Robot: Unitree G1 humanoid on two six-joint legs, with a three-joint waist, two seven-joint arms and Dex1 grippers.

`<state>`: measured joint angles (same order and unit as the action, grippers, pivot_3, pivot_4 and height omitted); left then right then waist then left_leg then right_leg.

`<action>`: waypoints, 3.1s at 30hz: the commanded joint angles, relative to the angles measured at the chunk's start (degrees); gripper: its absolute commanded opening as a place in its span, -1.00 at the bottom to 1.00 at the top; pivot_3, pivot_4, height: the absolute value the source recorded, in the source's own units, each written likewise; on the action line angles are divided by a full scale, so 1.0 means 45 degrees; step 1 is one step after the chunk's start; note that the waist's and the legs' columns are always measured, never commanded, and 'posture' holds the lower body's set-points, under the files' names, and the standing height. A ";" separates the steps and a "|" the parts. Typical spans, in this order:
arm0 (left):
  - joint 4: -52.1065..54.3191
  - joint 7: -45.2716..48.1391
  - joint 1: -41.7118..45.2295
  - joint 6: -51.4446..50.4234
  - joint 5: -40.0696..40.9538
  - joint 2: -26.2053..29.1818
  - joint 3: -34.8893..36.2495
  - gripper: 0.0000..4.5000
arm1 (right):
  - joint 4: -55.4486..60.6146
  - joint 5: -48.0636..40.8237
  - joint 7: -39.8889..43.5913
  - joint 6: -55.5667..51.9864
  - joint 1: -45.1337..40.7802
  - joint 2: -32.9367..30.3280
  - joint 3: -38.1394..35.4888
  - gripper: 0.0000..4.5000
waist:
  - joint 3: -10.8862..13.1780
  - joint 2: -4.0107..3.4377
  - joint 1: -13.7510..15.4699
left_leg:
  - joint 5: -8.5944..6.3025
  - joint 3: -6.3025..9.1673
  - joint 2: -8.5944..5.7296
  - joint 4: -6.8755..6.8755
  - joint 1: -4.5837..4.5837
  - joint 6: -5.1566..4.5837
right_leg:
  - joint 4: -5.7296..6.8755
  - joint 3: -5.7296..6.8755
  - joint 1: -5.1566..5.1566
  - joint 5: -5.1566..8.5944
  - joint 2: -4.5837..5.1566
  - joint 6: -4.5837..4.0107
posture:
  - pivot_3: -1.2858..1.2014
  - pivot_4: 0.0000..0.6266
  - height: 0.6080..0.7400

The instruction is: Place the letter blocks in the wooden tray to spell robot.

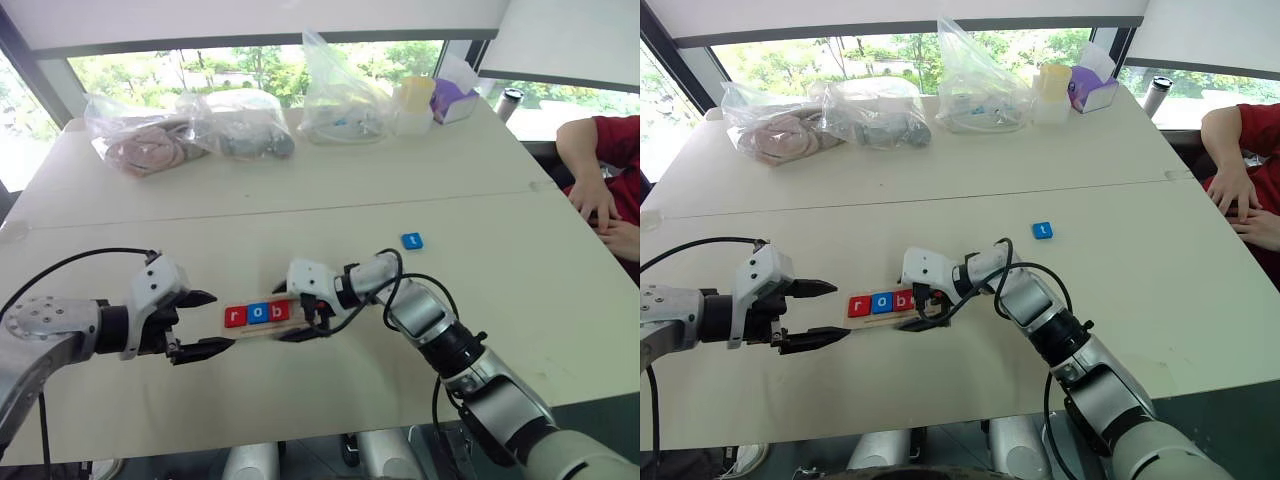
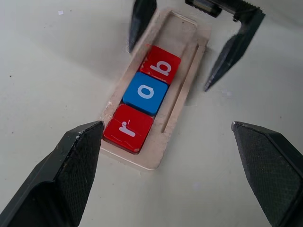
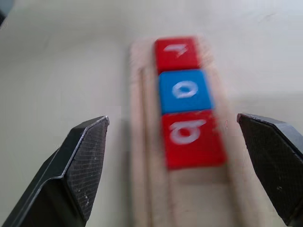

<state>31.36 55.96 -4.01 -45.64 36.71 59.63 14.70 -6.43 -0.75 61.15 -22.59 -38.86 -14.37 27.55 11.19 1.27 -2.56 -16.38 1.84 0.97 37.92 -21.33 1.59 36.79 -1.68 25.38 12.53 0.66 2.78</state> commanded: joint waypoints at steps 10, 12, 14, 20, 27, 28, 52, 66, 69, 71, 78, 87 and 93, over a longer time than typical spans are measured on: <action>0.0634 -0.0306 0.2108 -0.0870 0.2041 -0.0284 0.0254 1.00 | 0.6330 -0.1694 -0.4088 -0.7693 0.0850 -0.0749 -0.5452 0.98 | -0.0004 0.0007 0.0130 | 0.0000 0.0023 -0.0006 0.0000 -0.0022 0.0001 | -0.0006 0.0006 0.0000 -0.0003 0.0012 -0.0005 | 0.03 -0.52 1.00; 0.0513 -0.0788 0.3082 -0.0994 0.2192 -0.0613 -0.0082 1.00 | 0.8272 -0.1015 -0.5873 -1.0822 0.1845 -0.0510 -0.6513 0.98 | -0.0008 0.0009 0.0263 | 0.0001 0.0029 -0.0008 0.0006 -0.0022 0.0003 | -0.0008 0.0012 -0.0004 -0.0004 0.0014 -0.0006 | 0.03 -0.52 1.00; 0.0441 -0.0976 0.3604 -0.1055 0.2253 -0.0835 -0.0414 1.00 | 0.9777 -0.0691 -0.6976 -1.2746 0.2568 -0.0303 -0.6705 0.98 | -0.0007 0.0001 0.0314 | 0.0000 0.0020 -0.0013 0.0006 -0.0017 0.0004 | -0.0010 0.0010 -0.0004 -0.0004 0.0014 -0.0006 | 0.03 -0.52 1.00; 0.0028 -0.1083 0.4359 -0.0956 0.1956 -0.1344 -0.1342 1.00 | 1.1427 -0.0348 -0.9062 -1.4886 0.4020 0.0217 -0.6449 0.98 | -0.0002 -0.0007 -0.0029 | 0.0000 0.0015 -0.0007 0.0001 -0.0010 0.0003 | -0.0002 0.0000 0.0008 0.0017 -0.0006 0.0024 | 0.03 -0.52 1.00; -0.0351 -0.1084 0.4312 -0.0779 0.1608 -0.1478 -0.1709 1.00 | 1.0957 -0.0843 -0.9756 -1.4685 0.4420 0.0823 -0.6014 0.98 | -0.0003 -0.0006 -0.0024 | 0.0000 0.0013 -0.0007 0.0001 -0.0015 0.0002 | -0.0016 -0.0001 0.0007 0.0020 -0.0007 0.0027 | 0.03 -0.52 1.00; -0.0394 -0.1095 0.4153 -0.0732 0.1508 -0.1461 -0.1688 1.00 | 1.0727 -0.0933 -0.9849 -1.4575 0.4522 0.1098 -0.5909 0.98 | -0.0003 -0.0005 -0.0024 | 0.0000 0.0013 -0.0007 0.0000 -0.0017 0.0002 | -0.0021 -0.0001 0.0006 0.0020 -0.0006 0.0027 | 0.03 -0.52 1.00; -0.0817 -0.1137 0.3715 -0.0272 0.0788 -0.1848 -0.2182 1.00 | 1.2271 -0.0349 -1.2633 -1.5329 0.5873 0.2261 -0.6593 -0.49 | -0.0008 0.0003 0.0014 | 0.0001 0.0016 -0.0005 -0.0128 -0.0019 0.0003 | -0.0128 0.0002 0.0007 0.0020 0.0000 0.0034 | 0.03 -0.52 1.00; -0.1242 -0.0596 0.4237 0.0048 0.0176 -0.1981 -0.2841 1.00 | 1.3241 -0.0269 -1.3151 -1.5537 0.6623 0.2681 -0.6850 0.99 | -0.0017 0.0014 0.0019 | 0.0002 0.0020 -0.0009 -0.0151 -0.0011 0.0005 | -0.0150 0.0005 -0.0004 0.0033 0.0015 0.0048 | 0.03 -0.52 1.00; -0.1086 -0.0023 0.4044 -0.0061 0.0409 -0.1477 -0.2609 1.00 | 1.3656 -0.0998 -1.1449 -1.5330 0.5855 -0.0195 -0.7581 0.99 | -0.0011 0.0007 0.0001 | 0.0002 -0.0003 -0.0024 -0.0147 -0.0022 0.0006 | -0.0160 0.0000 0.0002 0.0032 0.0041 0.0051 | 0.03 -0.52 1.00; -0.0997 0.0598 0.3919 -0.0107 0.0700 -0.1030 -0.2434 1.00 | 1.3362 -0.1974 -0.9727 -1.4712 0.5504 -0.1735 -0.8354 0.99 | -0.0010 0.0013 -0.0005 | 0.0002 -0.0012 -0.0038 -0.0147 -0.0023 0.0006 | -0.0165 0.0001 0.0001 0.0036 0.0055 0.0058 | 0.03 -0.52 1.00; 0.0028 0.2655 0.3858 -0.0395 0.1730 0.0718 -0.2253 1.00 | 0.8228 -0.4790 0.0775 -0.4517 0.7834 -0.6831 -0.9452 0.99 | -0.0002 0.0016 0.0026 | -0.0012 0.0028 -0.0004 -0.0194 -0.0007 -0.0020 | -0.0163 0.0034 -0.0009 0.0062 -0.0010 0.0060 | 0.03 -0.52 1.00; 0.0822 0.2405 0.2779 -0.0800 0.2345 0.1297 -0.1070 1.00 | -0.0359 -0.2373 0.4303 0.4349 0.4521 -0.7775 -0.5880 0.99 | 0.0029 0.0015 -0.0260 | -0.0009 -0.0031 -0.0009 -0.0115 0.0011 -0.0020 | -0.0137 -0.0008 -0.0023 0.0049 0.0000 0.0043 | 0.03 -0.52 1.00; 0.1306 0.1906 0.1882 -0.1126 0.2612 0.1319 -0.0266 1.00 | -0.3144 -0.1809 0.4931 0.6457 0.2893 -0.7046 -0.4822 0.99 | 0.0030 0.0012 -0.0220 | -0.0009 -0.0009 -0.0006 -0.0139 0.0005 -0.0019 | -0.0120 -0.0008 -0.0010 0.0038 -0.0009 0.0046 | 0.03 -0.52 1.00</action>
<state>35.95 64.97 4.72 -50.52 47.39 64.93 11.17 -19.33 -9.14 82.56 4.20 -24.64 -46.03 5.91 11.32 1.33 -3.55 -16.42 1.81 0.94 37.29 -21.31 1.51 36.25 -1.71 25.33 12.62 0.62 3.12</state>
